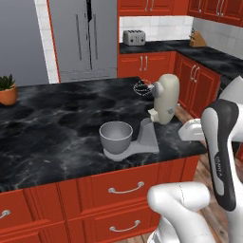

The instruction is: Close the stand mixer head.

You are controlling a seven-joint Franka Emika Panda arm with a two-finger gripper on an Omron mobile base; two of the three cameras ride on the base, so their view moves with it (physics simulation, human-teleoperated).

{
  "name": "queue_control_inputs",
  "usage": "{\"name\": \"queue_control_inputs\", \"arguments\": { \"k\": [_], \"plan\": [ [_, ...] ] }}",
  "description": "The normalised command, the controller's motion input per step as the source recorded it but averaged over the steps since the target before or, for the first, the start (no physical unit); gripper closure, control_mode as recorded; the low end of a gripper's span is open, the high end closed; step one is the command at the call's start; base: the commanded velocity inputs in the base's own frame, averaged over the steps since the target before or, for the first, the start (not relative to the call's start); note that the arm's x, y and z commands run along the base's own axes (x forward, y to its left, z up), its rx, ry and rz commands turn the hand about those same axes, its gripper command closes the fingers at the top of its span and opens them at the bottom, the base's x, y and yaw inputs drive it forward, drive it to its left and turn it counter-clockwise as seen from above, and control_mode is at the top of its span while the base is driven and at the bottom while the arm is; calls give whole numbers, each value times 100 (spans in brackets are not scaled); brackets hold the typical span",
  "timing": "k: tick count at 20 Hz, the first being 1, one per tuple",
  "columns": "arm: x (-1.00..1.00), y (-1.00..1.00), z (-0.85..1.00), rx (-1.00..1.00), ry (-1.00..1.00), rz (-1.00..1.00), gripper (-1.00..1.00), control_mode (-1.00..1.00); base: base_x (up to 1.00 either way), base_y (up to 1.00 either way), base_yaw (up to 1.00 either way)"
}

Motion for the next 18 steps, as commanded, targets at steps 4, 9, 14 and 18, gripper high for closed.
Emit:
{"name": "queue_control_inputs", "arguments": {
  "k": [4,9,14,18],
  "plan": [
    [0,-3,-3,3,2,0,-100,-100,0,0,0],
    [0,-30,28,7,-3,7,-100,-100,0,0,0],
    [17,-17,56,1,-21,25,-100,-100,0,0,0],
    [60,-8,48,3,-28,45,-100,-100,0,0,0]
  ]
}}
